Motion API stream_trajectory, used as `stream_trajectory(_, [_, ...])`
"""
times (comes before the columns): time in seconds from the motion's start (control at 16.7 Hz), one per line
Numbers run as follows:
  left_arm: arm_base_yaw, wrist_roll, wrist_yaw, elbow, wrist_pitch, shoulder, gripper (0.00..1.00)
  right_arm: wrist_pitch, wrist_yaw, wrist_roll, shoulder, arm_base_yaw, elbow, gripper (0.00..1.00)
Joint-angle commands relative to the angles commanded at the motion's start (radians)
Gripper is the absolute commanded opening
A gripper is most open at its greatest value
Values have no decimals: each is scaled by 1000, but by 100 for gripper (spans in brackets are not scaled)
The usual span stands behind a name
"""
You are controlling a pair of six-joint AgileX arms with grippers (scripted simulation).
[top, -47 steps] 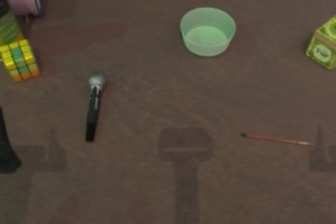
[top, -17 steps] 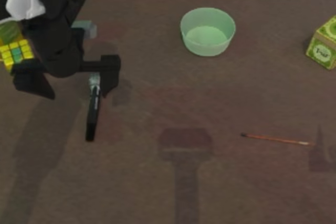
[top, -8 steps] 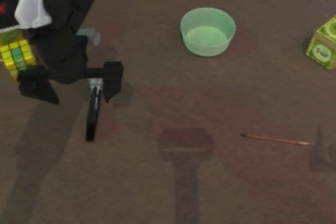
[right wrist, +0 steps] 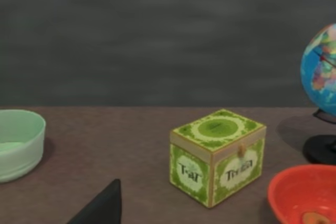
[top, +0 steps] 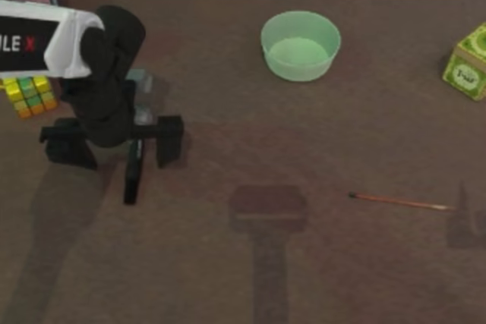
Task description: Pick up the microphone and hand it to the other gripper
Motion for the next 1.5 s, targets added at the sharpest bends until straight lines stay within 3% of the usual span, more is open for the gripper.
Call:
stream_trajectory(0.18, [0,0,0,0,0,0,100,0,0,0,0,0,0,100])
stream_trajectory(0.96, [0,0,0,0,0,0,2,0,0,0,0,0,0,100])
stream_trajectory(1.44, [0,0,0,0,0,0,0,0,0,0,0,0,0,100])
stream_trajectory(1.5, [7,40,-53,12,-38,-62,0,0,0,0,0,0,0,100])
